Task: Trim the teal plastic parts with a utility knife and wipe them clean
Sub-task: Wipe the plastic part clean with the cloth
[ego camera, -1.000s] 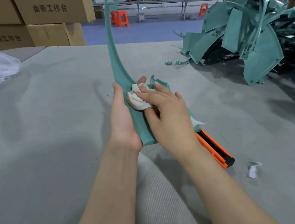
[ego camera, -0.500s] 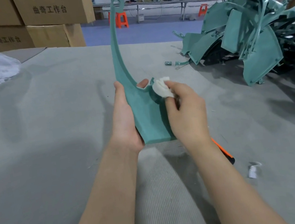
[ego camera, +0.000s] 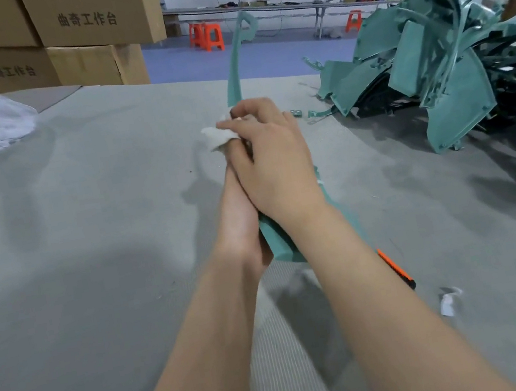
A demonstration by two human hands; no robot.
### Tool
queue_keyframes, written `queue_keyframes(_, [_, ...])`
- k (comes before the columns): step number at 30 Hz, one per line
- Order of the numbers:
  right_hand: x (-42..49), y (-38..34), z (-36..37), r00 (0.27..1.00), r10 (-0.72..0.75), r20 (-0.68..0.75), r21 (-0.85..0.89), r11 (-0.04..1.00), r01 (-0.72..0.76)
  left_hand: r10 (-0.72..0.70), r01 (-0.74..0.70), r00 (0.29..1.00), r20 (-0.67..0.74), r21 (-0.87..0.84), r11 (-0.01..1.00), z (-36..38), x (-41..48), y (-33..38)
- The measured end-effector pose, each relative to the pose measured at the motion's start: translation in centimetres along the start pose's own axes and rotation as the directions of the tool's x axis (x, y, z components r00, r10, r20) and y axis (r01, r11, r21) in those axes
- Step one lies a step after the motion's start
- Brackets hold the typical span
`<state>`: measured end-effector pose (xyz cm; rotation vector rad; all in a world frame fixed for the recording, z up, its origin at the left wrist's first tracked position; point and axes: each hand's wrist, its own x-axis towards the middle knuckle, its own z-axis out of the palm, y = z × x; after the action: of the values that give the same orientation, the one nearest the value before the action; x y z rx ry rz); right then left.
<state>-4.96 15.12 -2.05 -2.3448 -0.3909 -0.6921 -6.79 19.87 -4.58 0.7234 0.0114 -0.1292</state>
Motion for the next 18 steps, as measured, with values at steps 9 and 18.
queue_keyframes(9, [-1.5, 0.3, -0.8, 0.99, -0.044, 0.135, -0.089, 0.994, 0.056, 0.018, -0.018, 1.0, 0.002, -0.181, 0.983, -0.9, 0.6, -0.2])
queue_keyframes(18, [-4.4, 1.9, -1.5, 0.956, 0.004, 0.294, -0.09, 0.996, 0.024, 0.052, -0.049, 0.999, 0.017, -0.127, 0.991, -2.8, 1.0, 1.1])
